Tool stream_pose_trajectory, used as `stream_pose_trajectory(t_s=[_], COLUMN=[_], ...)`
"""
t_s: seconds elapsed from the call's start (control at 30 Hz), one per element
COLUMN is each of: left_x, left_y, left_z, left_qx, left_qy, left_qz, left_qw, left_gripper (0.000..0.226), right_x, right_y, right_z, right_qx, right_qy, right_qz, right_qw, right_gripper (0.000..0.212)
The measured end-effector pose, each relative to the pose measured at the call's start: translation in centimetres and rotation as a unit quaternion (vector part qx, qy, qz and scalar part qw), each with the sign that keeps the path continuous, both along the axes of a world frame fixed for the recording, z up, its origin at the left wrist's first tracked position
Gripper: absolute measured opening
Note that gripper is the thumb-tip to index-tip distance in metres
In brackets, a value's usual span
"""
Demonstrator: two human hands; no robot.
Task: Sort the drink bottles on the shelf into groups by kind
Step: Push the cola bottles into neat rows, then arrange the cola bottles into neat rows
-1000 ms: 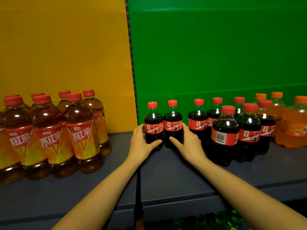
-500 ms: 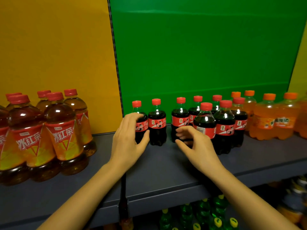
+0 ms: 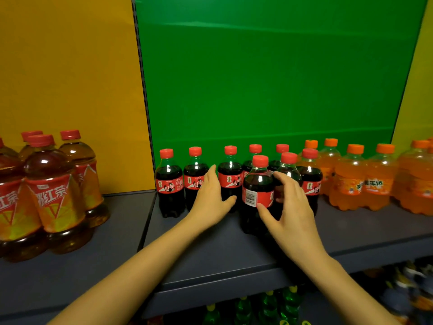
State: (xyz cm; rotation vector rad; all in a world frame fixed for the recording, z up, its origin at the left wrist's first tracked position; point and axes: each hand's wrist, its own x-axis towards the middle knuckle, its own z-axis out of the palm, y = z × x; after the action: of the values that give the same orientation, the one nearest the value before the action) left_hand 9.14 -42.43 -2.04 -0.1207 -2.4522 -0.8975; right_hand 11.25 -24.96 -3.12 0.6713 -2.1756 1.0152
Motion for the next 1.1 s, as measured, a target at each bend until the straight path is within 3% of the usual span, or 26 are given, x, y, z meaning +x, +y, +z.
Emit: stream_pose_trajectory(t_s=[0.23, 0.47, 0.67, 0.83, 1.1], left_x=[-3.0, -4.0, -3.7, -2.1, 2.4], left_y=[1.0, 1.7, 1.7, 1.6, -0.2], left_z=[0.7, 1.1, 0.8, 0.6, 0.5], left_qx=[0.059, 0.061, 0.086, 0.116, 0.14], left_qy=[-0.002, 0.009, 0.042, 0.064, 0.117], left_qz=[0.022, 0.056, 0.063, 0.033, 0.03], left_qw=[0.998, 0.997, 0.993, 0.991, 0.983], left_gripper=[0.077, 0.078, 0.064, 0.056, 0.064], right_x=[-0.1, -0.8, -0.2, 0.1, -0.2], right_y=[0.0, 0.0, 0.1, 0.1, -0.2], right_z=[1.2, 1.5, 0.9, -0.4, -2.2], right_qx=[0.11, 0.127, 0.102, 0.052, -0.014], right_qy=[0.0, 0.019, 0.026, -0.037, -0.121], right_qz=[-0.014, -0.021, 0.017, 0.081, 0.123], right_qw=[0.994, 0.992, 0.994, 0.995, 0.985], right_gripper=[0.081, 0.079, 0.075, 0.091, 0.094])
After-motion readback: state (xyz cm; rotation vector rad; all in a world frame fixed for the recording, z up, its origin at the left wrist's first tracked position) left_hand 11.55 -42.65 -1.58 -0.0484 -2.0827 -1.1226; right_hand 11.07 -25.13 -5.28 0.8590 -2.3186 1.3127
